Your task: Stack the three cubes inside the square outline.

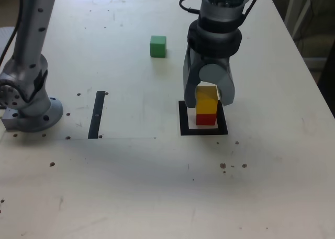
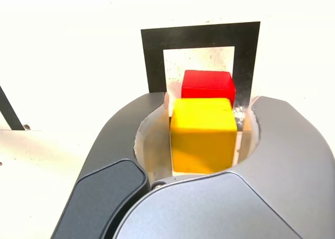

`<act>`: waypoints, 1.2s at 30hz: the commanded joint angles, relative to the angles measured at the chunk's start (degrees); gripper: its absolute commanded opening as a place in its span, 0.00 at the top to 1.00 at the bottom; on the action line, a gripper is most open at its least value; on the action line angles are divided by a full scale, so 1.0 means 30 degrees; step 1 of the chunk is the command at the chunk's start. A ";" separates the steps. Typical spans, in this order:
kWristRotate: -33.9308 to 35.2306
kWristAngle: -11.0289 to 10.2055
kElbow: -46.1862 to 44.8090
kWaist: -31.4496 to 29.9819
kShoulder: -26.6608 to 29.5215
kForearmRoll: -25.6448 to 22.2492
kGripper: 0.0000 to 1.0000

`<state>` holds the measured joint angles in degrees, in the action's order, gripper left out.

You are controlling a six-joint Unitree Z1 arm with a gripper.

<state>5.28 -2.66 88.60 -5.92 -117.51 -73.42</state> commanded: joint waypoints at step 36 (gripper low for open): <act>-1.1125 -0.4755 -0.1809 1.1459 0.4143 -0.0583 0.00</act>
<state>-27.20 -16.64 83.60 26.84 -106.05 -76.21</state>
